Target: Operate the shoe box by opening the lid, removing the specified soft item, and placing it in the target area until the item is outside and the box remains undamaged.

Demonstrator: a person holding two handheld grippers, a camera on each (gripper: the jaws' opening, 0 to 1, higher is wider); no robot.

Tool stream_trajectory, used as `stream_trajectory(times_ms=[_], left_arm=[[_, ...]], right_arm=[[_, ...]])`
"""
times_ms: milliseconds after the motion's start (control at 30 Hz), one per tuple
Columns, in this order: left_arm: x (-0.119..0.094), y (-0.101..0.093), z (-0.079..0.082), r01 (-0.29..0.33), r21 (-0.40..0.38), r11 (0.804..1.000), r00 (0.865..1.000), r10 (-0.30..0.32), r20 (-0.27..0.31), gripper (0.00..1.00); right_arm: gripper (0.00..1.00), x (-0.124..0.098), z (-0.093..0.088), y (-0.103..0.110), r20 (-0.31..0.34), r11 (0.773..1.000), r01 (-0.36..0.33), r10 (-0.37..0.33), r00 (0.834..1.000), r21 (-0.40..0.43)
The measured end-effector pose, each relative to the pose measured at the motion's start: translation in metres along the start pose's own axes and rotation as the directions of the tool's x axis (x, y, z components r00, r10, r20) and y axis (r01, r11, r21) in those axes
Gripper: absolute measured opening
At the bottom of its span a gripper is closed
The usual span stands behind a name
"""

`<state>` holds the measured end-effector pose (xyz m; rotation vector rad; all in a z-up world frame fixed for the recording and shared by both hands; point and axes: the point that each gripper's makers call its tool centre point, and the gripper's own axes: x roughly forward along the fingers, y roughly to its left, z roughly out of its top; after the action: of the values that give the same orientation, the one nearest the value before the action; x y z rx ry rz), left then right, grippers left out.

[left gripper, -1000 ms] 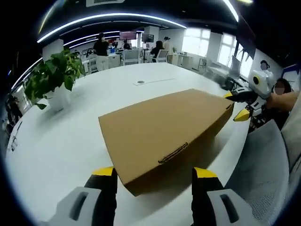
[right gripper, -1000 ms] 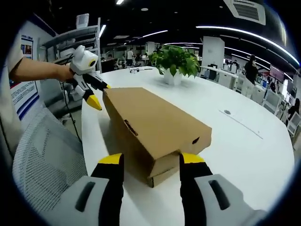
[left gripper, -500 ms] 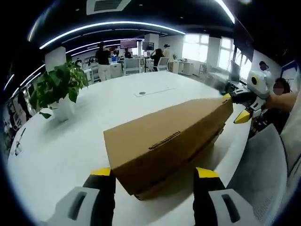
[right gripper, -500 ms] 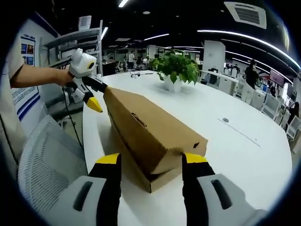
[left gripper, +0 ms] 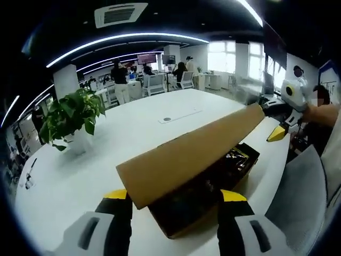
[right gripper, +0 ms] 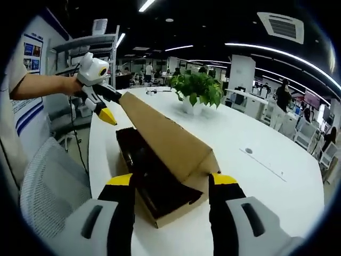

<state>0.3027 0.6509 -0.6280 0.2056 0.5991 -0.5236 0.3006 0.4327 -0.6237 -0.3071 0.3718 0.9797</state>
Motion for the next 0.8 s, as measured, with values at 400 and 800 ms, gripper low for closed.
stream_trajectory(times_ms=[400,800], left_arm=[[0.004,0.027,0.024,-0.090,0.041,0.995,0.996,0.089,0.017,0.47],[0.014,0.057,0.045,-0.154,0.031,0.988,0.987,0.152,0.051,0.31]], right_arm=[[0.49,0.005,0.017,-0.022,0.024,1.000,0.025,-0.024,0.999,-0.017],[0.47,0.013,0.028,-0.043,0.051,0.998,0.055,-0.053,0.997,-0.033]])
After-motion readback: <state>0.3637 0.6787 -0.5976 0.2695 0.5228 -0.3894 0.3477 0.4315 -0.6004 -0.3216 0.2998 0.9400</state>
